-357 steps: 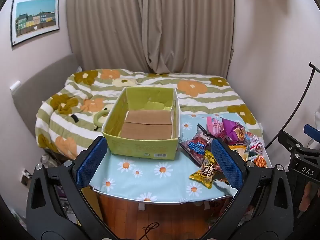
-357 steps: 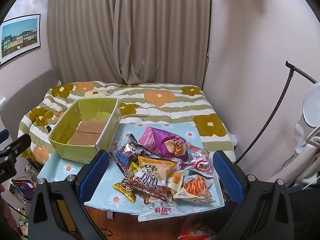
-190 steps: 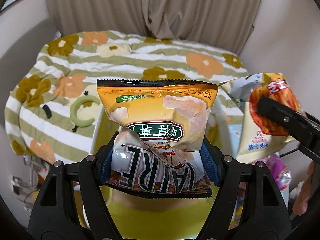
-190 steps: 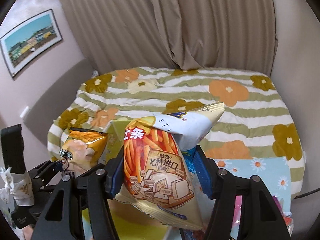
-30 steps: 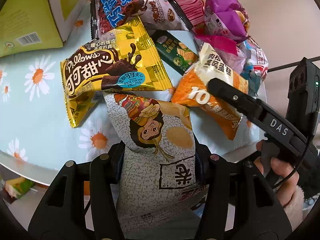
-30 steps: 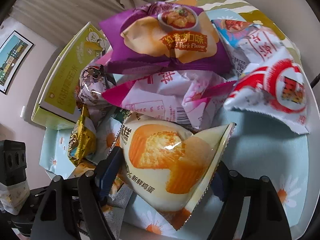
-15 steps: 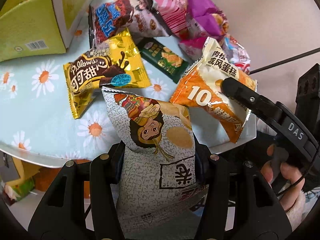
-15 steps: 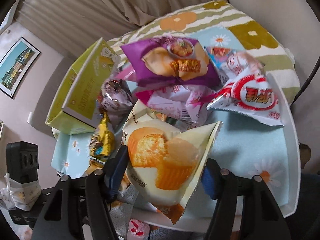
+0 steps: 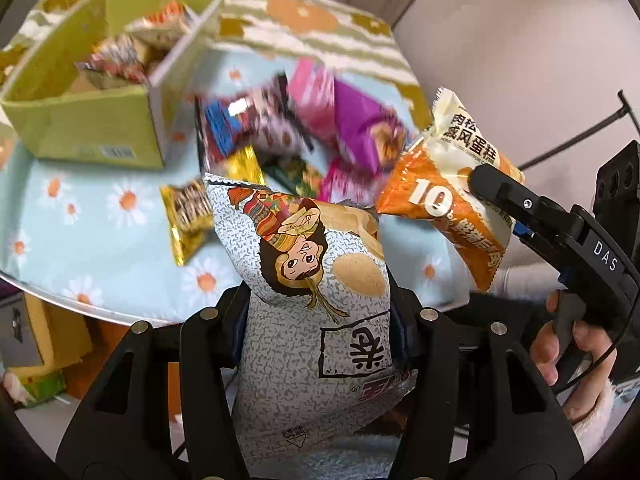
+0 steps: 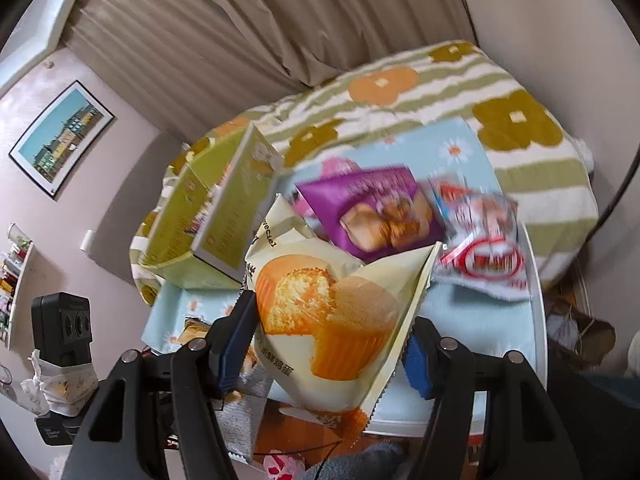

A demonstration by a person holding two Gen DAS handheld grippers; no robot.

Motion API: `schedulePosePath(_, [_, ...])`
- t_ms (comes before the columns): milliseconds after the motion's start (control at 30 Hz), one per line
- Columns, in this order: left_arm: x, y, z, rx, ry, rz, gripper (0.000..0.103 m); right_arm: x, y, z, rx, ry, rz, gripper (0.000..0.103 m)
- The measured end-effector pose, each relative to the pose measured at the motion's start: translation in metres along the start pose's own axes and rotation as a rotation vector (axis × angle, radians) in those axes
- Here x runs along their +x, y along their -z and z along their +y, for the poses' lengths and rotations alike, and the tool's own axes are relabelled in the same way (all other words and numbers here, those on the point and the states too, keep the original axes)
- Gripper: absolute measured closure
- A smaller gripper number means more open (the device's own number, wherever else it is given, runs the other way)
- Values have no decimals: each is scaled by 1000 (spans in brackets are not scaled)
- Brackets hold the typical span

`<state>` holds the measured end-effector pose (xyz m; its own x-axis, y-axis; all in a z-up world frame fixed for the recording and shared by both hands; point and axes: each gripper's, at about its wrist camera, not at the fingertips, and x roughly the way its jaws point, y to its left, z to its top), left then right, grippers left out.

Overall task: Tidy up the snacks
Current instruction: 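Carry both packets over the box and release them inside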

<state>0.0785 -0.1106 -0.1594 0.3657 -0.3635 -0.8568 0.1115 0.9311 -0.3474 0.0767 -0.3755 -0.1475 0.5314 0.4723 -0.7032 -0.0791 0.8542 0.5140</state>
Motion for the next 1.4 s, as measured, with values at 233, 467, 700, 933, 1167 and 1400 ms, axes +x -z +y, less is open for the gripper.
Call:
schedulePosePath(233, [-40, -27, 14, -29, -34, -125, 53, -13, -38, 33, -80, -46, -52, 42])
schedulePosePath(467, [-76, -66, 58, -67, -73, -235, 53, 3, -75, 80, -140, -88, -83, 42])
schedulePosePath(700, [-96, -121, 118, -86, -140, -285, 53, 46, -105, 134, -174, -116, -78, 42])
schedulePosePath(933, [-75, -179, 187, -68, -192, -227, 53, 110, -126, 182, -173, -104, -48, 42])
schedulePosePath(1167, [-26, -211, 238, -41, -191, -113, 49, 167, -135, 202, -128, -47, 1, 42])
schedulePosePath(1400, [-3, -211, 261, -10, -245, -71, 1, 196, -133, 205, -82, 9, 31, 42])
